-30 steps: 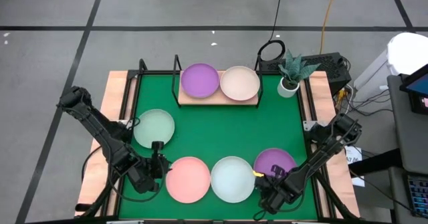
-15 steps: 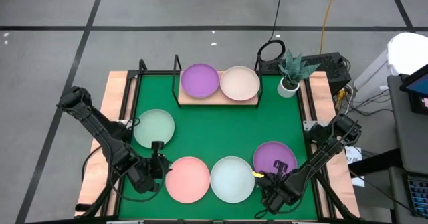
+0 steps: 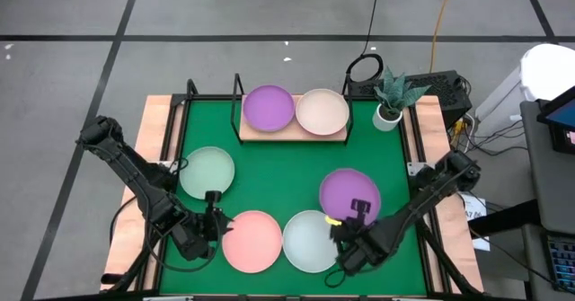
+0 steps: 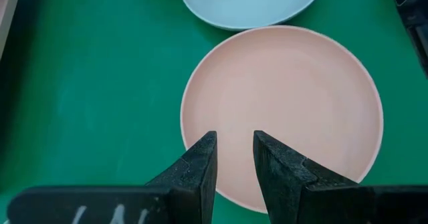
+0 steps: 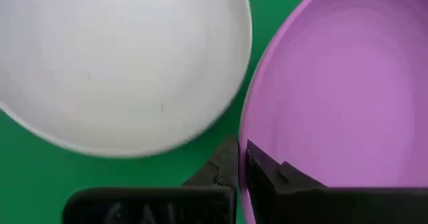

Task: Place and stack plates onto a shelf
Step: Stack the purple plate on top of the light brown plate on the shelf

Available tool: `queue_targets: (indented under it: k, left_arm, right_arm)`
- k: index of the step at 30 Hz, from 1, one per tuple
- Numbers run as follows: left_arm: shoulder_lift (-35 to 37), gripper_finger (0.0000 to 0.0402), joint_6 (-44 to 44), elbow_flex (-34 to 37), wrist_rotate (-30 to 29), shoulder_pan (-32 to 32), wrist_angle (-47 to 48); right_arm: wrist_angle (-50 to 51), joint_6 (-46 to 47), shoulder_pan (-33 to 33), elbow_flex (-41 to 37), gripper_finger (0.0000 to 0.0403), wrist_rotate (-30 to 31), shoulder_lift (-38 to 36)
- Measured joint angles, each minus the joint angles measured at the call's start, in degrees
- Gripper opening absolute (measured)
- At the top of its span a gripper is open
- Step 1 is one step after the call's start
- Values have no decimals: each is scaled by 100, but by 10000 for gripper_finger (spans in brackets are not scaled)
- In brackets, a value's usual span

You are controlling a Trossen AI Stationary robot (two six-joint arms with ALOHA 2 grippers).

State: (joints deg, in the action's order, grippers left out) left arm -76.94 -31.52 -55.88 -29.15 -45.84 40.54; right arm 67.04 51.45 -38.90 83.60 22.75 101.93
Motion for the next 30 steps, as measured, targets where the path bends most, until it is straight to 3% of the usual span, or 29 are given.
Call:
queue_targets:
  k: [11,24,30]
  left_arm:
    - [-1,104,102,0,1,0,-44]
    - [-1,104,104,0,1,0,-39]
    - [-1,104,98,0,3,-2,-36]
  right_arm:
    - [-178,-2449,1369,511,0,132,-9]
    - [-1334,-4972,2867,795,0,102,-11]
    - [-1601,-5548,3621,795,0,-75,-11]
